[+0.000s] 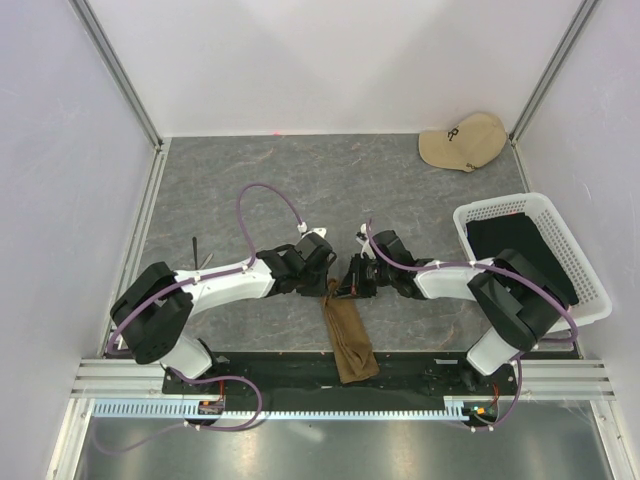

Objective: Fold the napkin into a case and place the utensils inside
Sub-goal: Grasp the top corner of the smaller rectangle folded napkin from the folded napkin.

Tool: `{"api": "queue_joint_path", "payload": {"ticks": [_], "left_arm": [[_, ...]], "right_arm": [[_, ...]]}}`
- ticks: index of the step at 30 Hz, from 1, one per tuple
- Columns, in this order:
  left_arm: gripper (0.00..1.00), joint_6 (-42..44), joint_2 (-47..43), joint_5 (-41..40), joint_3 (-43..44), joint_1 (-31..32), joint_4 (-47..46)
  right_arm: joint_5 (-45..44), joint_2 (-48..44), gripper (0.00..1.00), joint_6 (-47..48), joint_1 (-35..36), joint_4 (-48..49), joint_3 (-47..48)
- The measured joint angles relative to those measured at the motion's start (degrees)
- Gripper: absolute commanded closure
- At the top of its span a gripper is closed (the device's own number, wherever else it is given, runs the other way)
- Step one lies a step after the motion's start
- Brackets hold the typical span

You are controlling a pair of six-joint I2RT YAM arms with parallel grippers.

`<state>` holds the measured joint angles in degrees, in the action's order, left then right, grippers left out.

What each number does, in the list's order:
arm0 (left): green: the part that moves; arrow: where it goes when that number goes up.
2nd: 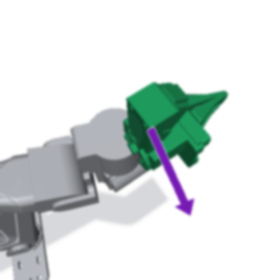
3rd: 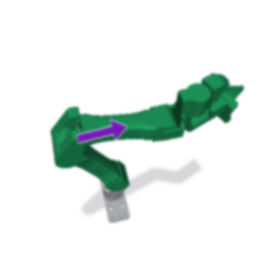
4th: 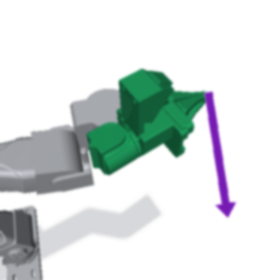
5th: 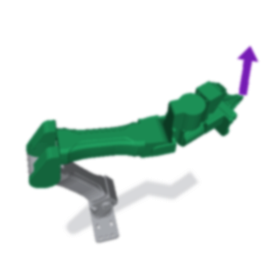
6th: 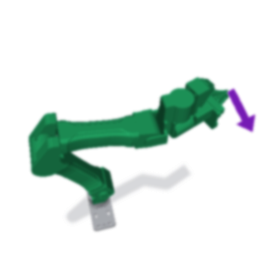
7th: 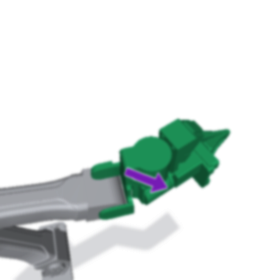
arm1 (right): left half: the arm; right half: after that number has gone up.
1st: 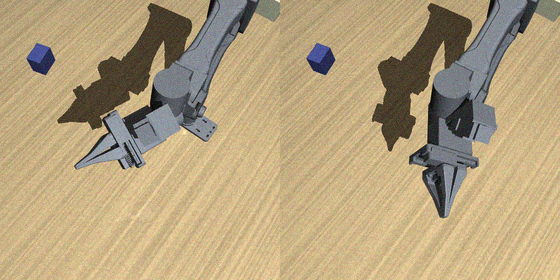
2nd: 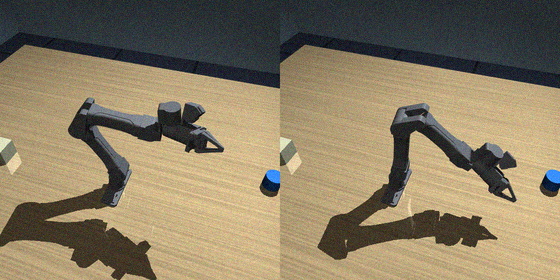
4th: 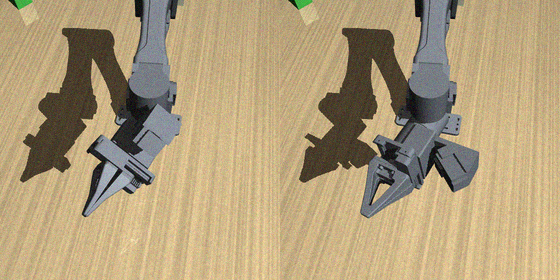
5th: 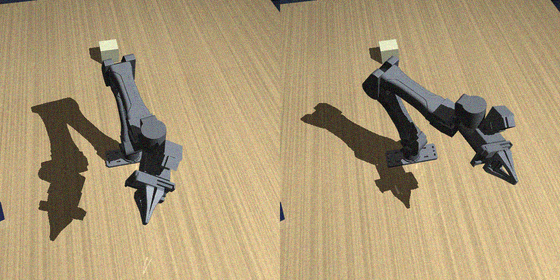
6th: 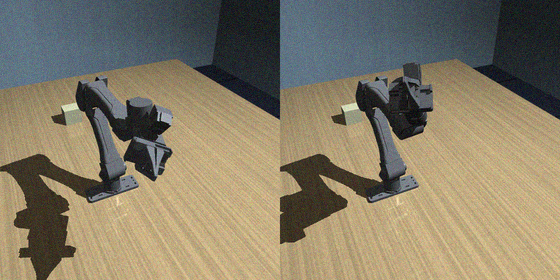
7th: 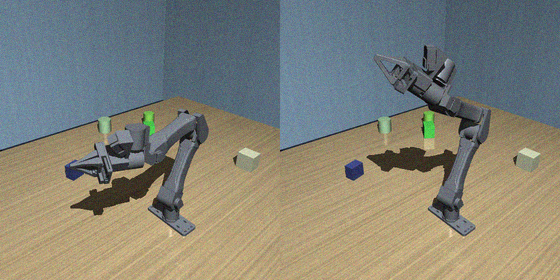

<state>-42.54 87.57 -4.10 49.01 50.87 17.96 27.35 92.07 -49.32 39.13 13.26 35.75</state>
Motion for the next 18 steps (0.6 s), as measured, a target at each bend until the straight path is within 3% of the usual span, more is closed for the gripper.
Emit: {"api": "queue_joint_path", "payload": {"ticks": [9, 18], "left_arm": [[0.98, -1.0, -0.7, 4.3, -2.3, 0.0, -3.3], [0.98, -6.5, -7.2, 3.5, -8.2, -0.6, -5.9]], "right_arm": [[1.4, 7.0, 1.0, -3.9, 1.2, 7.0, 0.3], [3.6, 10.2, 1.0, -7.5, 1.6, 12.9, 0.5]]}}
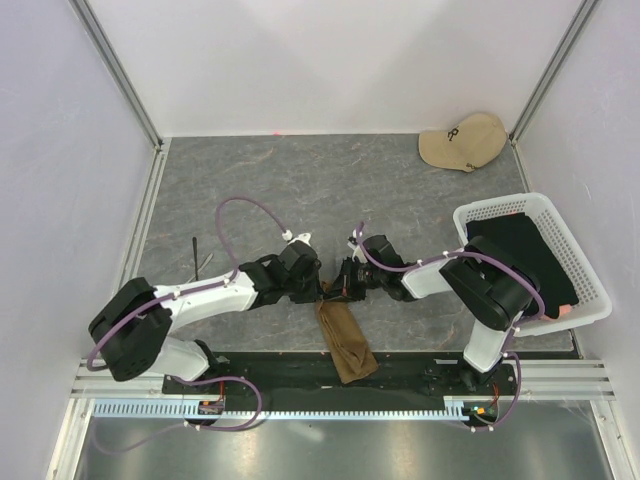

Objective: Fold the napkin into a case and place the utensils inside
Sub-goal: Grasp the top corner of the smaller rectangle folded napkin from the folded napkin.

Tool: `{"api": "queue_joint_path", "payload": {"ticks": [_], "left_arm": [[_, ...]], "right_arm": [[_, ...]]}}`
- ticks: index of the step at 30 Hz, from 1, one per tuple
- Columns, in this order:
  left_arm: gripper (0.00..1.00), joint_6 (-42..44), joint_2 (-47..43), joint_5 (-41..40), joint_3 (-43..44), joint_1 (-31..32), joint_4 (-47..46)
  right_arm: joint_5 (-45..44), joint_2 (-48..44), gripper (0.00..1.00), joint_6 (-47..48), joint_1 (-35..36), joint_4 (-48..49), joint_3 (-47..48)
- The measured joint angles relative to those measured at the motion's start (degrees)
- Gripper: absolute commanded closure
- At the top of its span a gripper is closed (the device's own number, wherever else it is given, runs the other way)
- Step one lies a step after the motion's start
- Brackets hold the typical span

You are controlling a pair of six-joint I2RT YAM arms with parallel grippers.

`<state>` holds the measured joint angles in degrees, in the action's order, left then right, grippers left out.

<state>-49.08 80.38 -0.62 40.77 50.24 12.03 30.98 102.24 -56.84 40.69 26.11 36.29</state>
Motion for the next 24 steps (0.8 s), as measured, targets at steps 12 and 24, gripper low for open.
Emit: {"api": "queue_joint_path", "payload": {"ticks": [12, 24], "left_arm": [[0.98, -5.5, -3.1, -2.3, -2.8, 0.3, -2.5], [0.97, -6.0, -1.4, -5.0, -4.1, -1.4, -4.2]], "right_arm": [[-0.4, -1.2, 1.0, -6.3, 0.3, 3.7, -1.3], [3.0, 9.0, 1.0, -12.7, -0.5, 13.0, 2.1]]}}
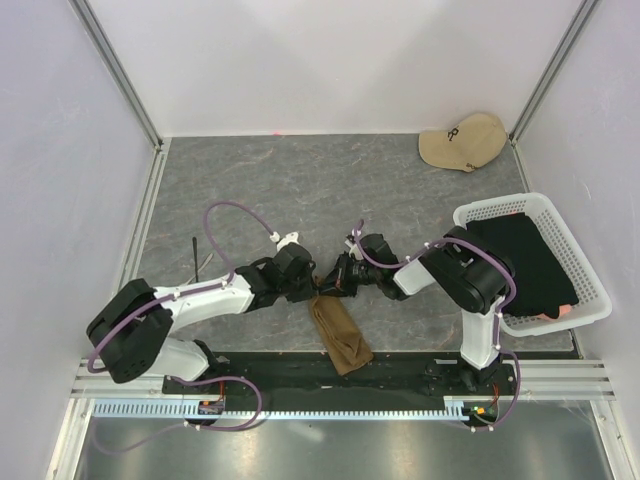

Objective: Fold the napkin into a case and place the utensils inside
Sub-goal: Grasp the top corner of the smaller rectangle folded napkin from the folded napkin.

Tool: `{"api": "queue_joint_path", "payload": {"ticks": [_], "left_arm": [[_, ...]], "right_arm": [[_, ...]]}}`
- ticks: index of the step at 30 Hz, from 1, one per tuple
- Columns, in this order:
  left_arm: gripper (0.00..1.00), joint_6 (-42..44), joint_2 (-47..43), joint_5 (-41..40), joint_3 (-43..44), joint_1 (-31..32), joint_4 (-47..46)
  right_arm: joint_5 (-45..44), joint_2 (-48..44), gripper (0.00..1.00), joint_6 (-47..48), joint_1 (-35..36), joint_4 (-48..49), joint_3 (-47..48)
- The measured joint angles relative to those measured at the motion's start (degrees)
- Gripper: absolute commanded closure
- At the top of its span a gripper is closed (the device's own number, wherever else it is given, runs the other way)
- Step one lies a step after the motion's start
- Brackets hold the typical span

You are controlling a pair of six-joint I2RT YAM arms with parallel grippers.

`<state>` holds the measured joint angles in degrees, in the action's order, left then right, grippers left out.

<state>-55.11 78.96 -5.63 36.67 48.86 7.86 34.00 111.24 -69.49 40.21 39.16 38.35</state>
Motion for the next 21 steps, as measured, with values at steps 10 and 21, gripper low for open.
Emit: {"api": "queue_joint_path", "payload": {"ticks": [10, 21], "left_arm": [[0.92, 1.3, 6.0, 4.9, 3.3, -5.2, -3.2], [0.78, 3.3, 10.3, 7.7, 6.6, -5.3, -5.0]], "right_arm": [[-4.6, -3.3, 0.88, 10.9, -2.5, -17.1, 7.0], [-14.9, -11.3, 0.84, 25.8, -2.2, -43.4, 13.9]]}}
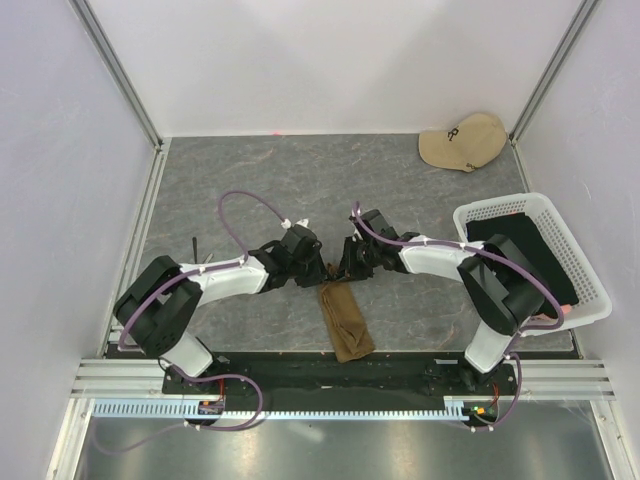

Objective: Fold the napkin into a case and place the utensils inside
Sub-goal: Grasp the top corner of the smaller rectangle folded napkin from the folded napkin, then smooth out the smaller rectangle-folded napkin at the center of the board.

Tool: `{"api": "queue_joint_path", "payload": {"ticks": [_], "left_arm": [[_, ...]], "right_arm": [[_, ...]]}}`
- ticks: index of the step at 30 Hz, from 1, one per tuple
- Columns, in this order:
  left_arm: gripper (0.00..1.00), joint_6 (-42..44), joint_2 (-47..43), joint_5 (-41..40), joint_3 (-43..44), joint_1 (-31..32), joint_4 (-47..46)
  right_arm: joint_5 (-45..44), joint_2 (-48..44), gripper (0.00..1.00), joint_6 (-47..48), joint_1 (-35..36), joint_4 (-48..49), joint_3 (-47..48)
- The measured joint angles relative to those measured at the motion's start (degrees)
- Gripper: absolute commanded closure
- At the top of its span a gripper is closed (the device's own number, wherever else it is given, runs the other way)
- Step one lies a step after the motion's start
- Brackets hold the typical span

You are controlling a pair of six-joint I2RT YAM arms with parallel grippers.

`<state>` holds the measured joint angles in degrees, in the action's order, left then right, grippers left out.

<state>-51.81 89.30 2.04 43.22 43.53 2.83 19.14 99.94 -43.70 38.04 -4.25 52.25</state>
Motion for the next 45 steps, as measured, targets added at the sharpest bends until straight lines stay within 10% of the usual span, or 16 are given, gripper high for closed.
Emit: {"api": "queue_joint_path", "payload": {"ticks": [18, 30, 45], "left_arm": [[0.7, 6.8, 8.2, 4.7, 8.2, -4.2, 2.0], [0.34, 12.6, 3.3, 4.6, 12.9, -4.9, 12.2], [0.71, 6.6, -16.5, 12.6, -7.1, -4.7, 12.7]], "right_arm": [[-7.7, -16.5, 0.79, 8.9, 0.1, -14.6, -2.9], [-6.3, -18.6, 0.53, 10.3, 4.8, -16.5, -5.0], [-13.8, -14.5, 0.53, 14.4, 16.4, -26.6, 4.1]]}}
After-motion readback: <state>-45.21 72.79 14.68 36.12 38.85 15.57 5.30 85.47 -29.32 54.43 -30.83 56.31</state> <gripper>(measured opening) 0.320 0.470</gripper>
